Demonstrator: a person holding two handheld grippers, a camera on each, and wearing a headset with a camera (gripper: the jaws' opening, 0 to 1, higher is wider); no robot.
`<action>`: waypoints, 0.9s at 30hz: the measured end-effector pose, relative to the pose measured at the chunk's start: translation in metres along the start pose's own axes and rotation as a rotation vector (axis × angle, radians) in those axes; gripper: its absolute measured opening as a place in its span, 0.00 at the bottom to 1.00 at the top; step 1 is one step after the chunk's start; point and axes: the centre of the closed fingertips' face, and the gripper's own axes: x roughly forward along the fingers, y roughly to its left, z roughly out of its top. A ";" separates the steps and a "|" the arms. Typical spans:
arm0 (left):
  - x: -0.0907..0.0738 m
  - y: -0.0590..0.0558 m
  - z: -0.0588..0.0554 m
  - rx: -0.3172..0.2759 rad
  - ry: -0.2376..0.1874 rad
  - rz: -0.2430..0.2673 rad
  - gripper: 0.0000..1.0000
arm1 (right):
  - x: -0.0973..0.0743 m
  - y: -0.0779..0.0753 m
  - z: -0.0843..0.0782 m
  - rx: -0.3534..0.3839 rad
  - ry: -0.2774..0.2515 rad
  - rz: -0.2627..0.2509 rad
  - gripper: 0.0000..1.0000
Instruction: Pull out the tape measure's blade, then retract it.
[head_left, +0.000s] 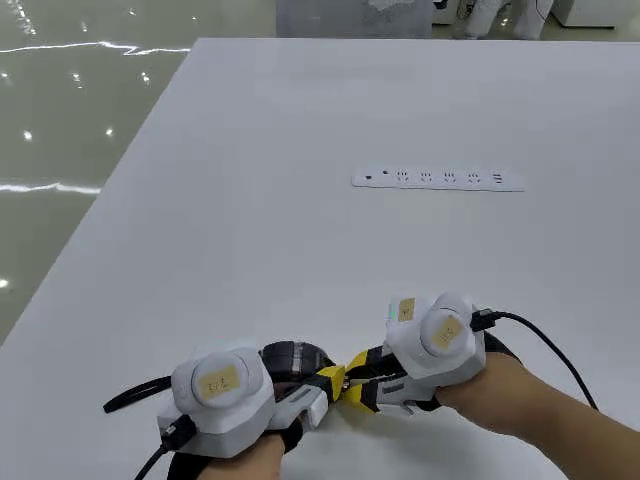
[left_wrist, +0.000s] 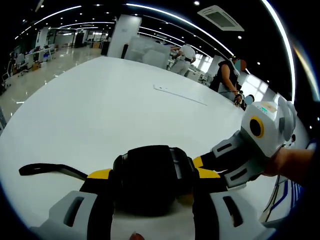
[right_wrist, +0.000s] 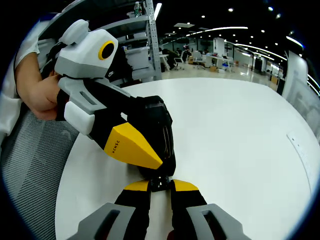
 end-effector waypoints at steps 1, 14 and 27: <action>0.000 0.000 0.000 -0.001 0.000 -0.002 0.60 | 0.000 0.000 0.000 0.002 0.000 -0.002 0.14; -0.004 -0.002 0.001 0.033 0.015 -0.041 0.59 | -0.006 -0.004 0.000 0.009 -0.004 -0.022 0.21; -0.024 0.003 0.009 0.061 0.006 -0.071 0.60 | -0.022 0.003 0.005 0.084 -0.073 -0.054 0.27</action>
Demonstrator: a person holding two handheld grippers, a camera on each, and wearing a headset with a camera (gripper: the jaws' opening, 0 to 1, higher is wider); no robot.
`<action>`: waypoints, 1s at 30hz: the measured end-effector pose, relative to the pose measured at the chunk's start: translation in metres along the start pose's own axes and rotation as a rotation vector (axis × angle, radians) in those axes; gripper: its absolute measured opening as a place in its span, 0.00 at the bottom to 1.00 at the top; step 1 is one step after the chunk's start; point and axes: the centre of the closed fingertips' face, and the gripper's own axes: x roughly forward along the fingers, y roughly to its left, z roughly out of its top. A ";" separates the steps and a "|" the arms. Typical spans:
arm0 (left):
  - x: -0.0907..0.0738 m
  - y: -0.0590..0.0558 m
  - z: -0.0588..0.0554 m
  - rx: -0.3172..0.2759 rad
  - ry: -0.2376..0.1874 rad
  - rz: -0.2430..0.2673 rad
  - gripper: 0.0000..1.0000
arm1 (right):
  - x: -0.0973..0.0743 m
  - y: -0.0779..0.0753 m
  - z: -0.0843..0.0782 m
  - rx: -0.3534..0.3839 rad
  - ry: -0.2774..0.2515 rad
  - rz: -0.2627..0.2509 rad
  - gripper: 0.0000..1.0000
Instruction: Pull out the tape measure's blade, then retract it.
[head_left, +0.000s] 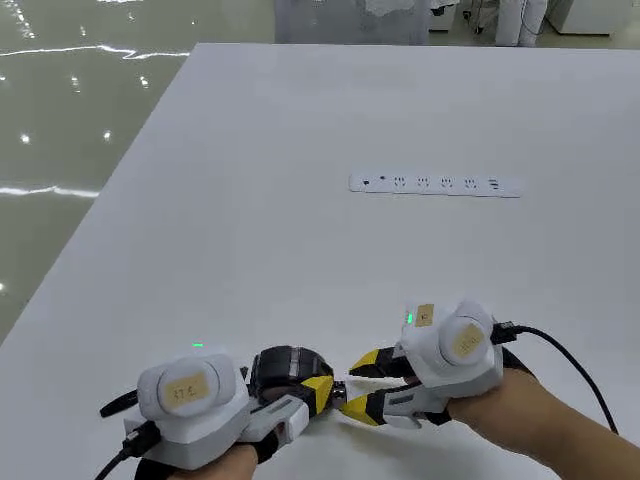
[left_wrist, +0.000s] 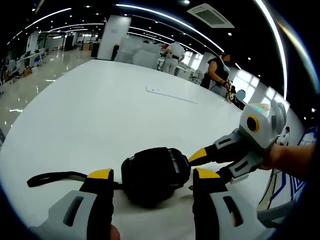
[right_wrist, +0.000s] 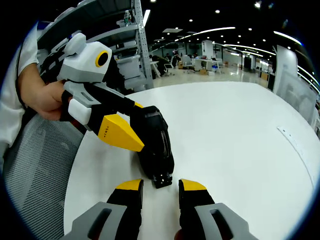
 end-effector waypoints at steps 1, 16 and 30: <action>-0.002 0.000 0.000 0.010 0.000 -0.009 0.60 | -0.002 0.000 0.000 0.000 -0.004 -0.010 0.27; -0.029 0.008 -0.008 0.088 0.020 -0.060 0.60 | -0.040 0.003 0.001 0.068 -0.079 -0.138 0.36; -0.053 0.012 -0.016 0.190 0.026 -0.137 0.69 | -0.072 0.013 -0.014 0.119 -0.099 -0.230 0.48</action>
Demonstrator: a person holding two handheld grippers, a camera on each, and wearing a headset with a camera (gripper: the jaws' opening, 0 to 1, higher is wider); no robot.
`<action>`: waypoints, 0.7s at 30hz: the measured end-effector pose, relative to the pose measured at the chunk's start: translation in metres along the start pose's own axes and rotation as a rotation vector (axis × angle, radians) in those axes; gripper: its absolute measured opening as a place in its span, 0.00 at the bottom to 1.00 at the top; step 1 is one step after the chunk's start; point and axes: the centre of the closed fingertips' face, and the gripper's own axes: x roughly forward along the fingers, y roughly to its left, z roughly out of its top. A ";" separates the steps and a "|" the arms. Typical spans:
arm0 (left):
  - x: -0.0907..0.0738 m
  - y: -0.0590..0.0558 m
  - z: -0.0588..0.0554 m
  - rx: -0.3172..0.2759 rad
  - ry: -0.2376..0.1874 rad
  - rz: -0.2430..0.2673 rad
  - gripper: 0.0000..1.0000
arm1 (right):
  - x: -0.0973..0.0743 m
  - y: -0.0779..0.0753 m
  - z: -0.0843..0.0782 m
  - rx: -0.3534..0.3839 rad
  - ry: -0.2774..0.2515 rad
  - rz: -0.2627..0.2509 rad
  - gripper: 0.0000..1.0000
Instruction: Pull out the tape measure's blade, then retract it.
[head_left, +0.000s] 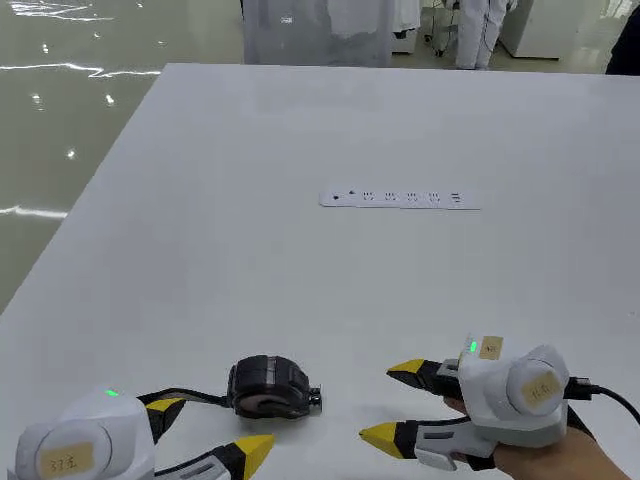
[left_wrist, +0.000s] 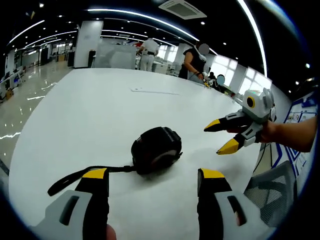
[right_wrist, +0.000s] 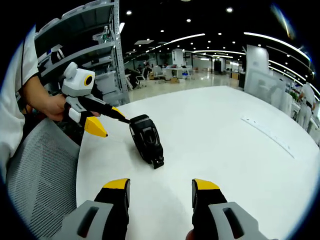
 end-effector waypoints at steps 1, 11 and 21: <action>-0.002 0.000 0.000 0.014 -0.001 -0.005 0.69 | -0.003 0.000 0.000 0.006 -0.007 -0.006 0.50; -0.023 0.006 -0.002 0.092 0.012 -0.007 0.79 | -0.029 0.000 -0.012 0.030 -0.015 -0.066 0.59; -0.037 0.009 -0.015 0.172 0.028 -0.030 0.82 | -0.049 0.006 -0.032 0.055 0.012 -0.100 0.64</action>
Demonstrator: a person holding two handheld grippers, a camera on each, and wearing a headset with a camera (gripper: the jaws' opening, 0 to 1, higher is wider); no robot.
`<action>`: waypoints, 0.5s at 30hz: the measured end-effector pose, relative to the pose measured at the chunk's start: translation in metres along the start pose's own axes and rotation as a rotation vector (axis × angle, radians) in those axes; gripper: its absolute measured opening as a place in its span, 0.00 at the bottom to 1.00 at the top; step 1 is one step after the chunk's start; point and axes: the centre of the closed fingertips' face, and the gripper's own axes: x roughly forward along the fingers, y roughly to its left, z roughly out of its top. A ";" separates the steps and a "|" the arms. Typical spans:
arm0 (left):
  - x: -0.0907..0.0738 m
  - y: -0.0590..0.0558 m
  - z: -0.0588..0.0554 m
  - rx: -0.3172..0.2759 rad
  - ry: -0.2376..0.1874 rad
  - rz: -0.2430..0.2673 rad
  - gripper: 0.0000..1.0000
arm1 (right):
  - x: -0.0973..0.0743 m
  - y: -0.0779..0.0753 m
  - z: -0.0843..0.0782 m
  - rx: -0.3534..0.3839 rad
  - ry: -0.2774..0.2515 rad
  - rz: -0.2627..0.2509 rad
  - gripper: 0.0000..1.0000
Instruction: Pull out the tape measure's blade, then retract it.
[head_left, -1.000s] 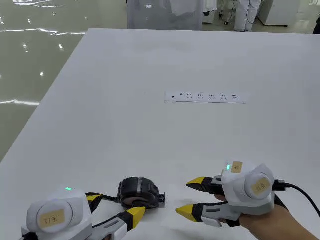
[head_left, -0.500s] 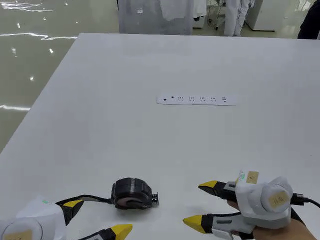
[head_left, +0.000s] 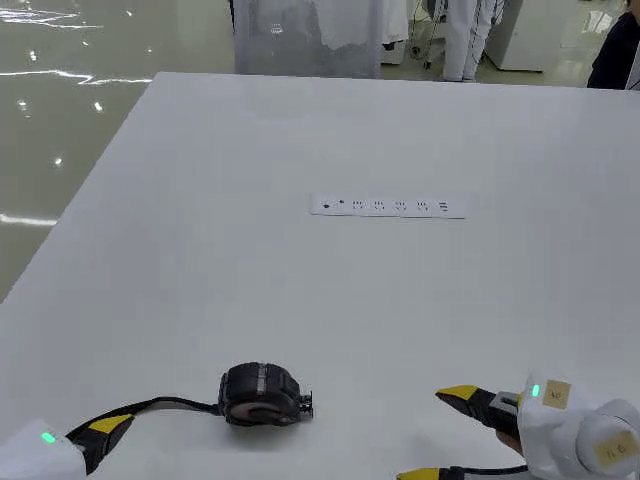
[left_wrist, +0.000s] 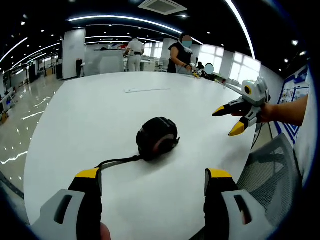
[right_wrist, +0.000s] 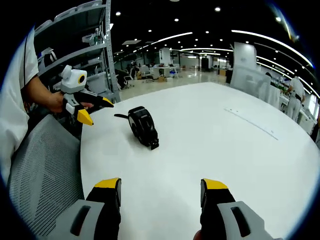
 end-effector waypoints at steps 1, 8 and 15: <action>-0.001 0.001 -0.002 0.004 -0.003 0.003 0.82 | -0.001 0.000 -0.003 0.003 0.002 -0.002 0.64; -0.008 0.007 -0.011 0.009 -0.001 0.000 0.86 | -0.013 0.004 -0.011 0.029 -0.002 -0.027 0.70; -0.012 0.005 -0.016 0.045 0.018 -0.030 0.88 | -0.022 0.002 -0.019 0.049 0.008 -0.057 0.75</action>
